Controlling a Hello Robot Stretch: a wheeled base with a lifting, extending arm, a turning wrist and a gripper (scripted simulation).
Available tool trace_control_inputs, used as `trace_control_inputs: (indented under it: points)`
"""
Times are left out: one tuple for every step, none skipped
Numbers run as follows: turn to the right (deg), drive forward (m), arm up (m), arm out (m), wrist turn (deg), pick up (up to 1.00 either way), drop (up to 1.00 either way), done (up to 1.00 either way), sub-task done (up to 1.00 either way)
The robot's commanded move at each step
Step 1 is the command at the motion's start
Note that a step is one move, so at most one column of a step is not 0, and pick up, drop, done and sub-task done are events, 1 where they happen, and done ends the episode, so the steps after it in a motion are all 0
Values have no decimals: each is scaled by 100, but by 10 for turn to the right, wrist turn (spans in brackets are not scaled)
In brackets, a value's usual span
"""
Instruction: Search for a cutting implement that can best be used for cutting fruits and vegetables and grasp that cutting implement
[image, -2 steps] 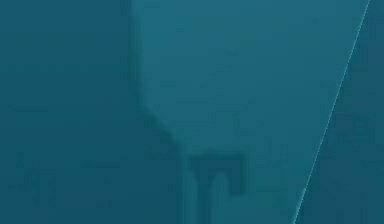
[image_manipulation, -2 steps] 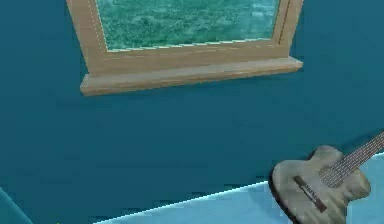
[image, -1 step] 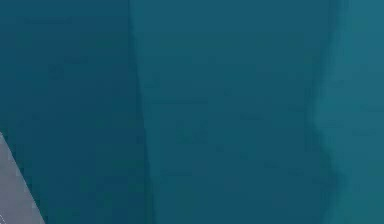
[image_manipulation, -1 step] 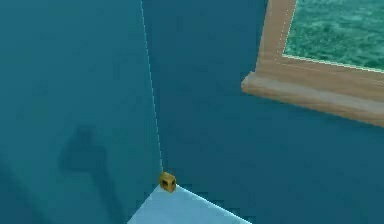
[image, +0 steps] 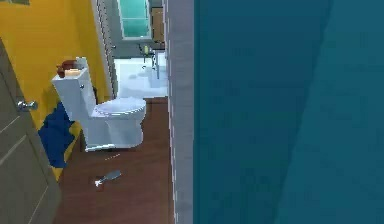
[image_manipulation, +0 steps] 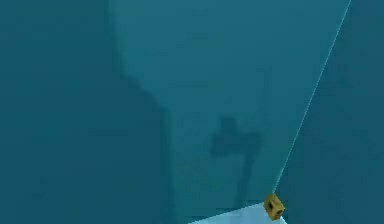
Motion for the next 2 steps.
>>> trace_control_inputs:
  points:
    - [-360,0,0,0,0,0,0,0,0]
    - [0,50,0,0,0,0,0,0,0]
